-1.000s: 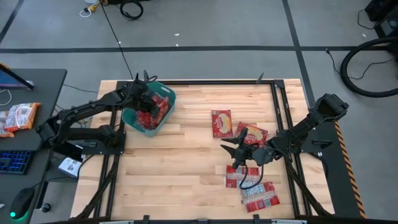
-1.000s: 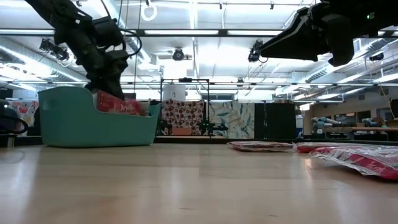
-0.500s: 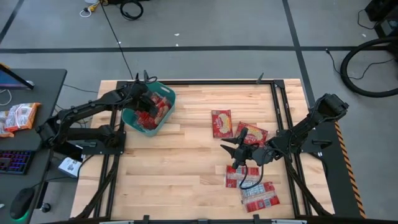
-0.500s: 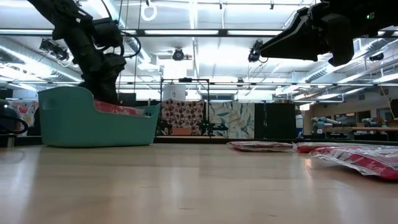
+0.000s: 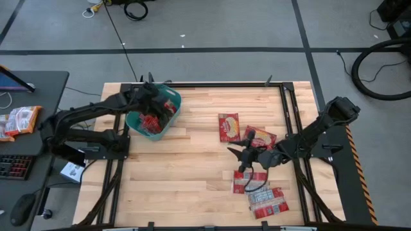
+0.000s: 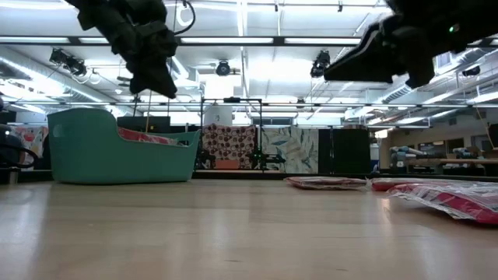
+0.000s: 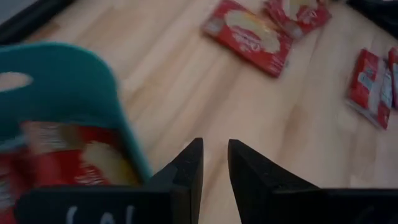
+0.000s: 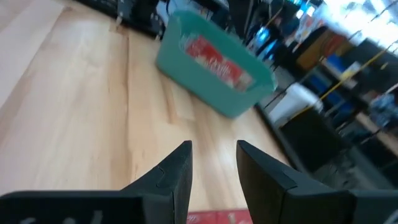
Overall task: Sort popcorn bags into baskets
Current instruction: Put the red popcorn bag into the green bin
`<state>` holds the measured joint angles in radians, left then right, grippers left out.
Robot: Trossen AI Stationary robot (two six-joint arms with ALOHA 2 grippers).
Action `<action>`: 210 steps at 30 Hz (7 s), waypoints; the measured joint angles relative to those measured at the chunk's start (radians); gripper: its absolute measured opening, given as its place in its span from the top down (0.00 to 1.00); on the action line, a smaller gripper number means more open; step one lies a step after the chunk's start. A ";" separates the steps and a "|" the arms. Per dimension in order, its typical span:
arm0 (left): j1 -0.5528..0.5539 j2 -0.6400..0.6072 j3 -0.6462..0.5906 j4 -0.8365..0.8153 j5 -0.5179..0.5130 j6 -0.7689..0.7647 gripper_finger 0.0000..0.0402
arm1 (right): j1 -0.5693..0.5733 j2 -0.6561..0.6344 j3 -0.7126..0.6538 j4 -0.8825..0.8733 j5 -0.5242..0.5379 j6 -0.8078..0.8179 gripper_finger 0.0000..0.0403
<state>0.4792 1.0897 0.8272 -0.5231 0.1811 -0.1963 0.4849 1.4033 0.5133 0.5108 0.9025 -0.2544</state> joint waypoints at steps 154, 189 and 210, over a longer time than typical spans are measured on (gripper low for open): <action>-0.784 0.848 0.475 -0.025 -0.555 0.491 0.96 | -0.288 0.140 0.115 -0.332 -0.555 0.352 0.68; -0.525 0.479 0.400 -0.832 -0.819 -0.416 0.99 | -0.313 0.085 0.115 -0.320 -0.529 0.237 0.68; -0.336 0.481 0.294 -0.632 -0.727 -0.414 0.81 | -0.313 0.085 0.115 -0.303 -0.560 0.236 0.68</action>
<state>0.1429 1.5703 1.1210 -1.1551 -0.5460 -0.6101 0.1722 1.4879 0.6281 0.2078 0.3424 -0.0181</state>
